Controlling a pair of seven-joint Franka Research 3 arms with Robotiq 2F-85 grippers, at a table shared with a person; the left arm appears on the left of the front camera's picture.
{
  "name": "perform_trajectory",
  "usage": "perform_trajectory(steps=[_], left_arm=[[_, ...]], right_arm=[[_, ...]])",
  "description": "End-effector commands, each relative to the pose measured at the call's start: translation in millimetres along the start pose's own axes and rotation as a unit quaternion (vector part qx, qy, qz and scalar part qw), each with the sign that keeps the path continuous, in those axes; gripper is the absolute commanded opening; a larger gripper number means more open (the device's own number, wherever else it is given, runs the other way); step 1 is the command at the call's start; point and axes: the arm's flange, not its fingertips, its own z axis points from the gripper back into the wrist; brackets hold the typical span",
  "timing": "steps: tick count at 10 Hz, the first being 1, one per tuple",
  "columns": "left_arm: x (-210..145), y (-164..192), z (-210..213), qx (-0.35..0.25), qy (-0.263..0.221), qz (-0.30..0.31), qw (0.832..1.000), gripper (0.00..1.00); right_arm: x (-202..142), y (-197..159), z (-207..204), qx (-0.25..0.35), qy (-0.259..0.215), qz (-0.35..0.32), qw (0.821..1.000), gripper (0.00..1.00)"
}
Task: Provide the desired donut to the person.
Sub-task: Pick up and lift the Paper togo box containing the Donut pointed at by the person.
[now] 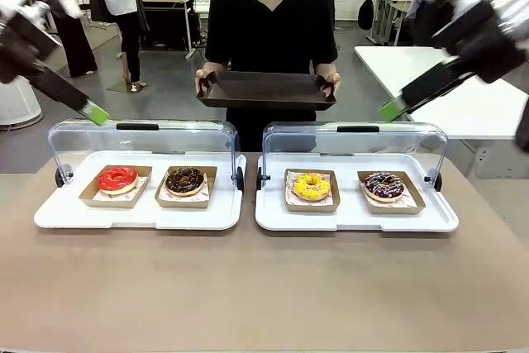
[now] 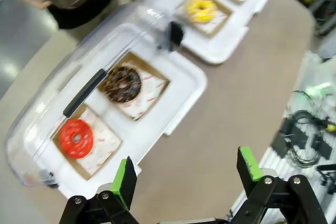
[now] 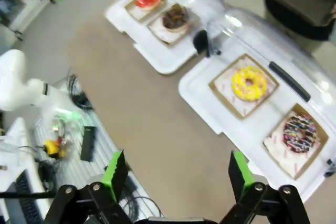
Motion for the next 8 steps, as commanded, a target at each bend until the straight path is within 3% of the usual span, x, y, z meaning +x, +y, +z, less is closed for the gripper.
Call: perform_trajectory(steps=[1,4,6,8], left_arm=[[-18.6,25.4,27.7,-0.081,-0.027,0.025,0.996,1.00],[-57.6,63.3,65.5,-0.093,-0.088,0.061,0.990,1.00],[-86.4,70.2,74.7,-0.092,-0.121,0.007,0.988,1.00],[-96.5,66.8,73.9,-0.048,-0.129,-0.090,0.986,1.00]], right_arm=[[-19.2,-22.7,36.1,0.053,-0.044,-0.002,0.998,1.00],[-63.3,-41.3,85.7,0.066,-0.113,0.030,0.991,1.00],[-92.6,-59.9,106.1,0.086,-0.114,0.068,0.987,1.00],[-106.1,-78.6,114.3,0.092,-0.118,0.061,0.987,1.00]])
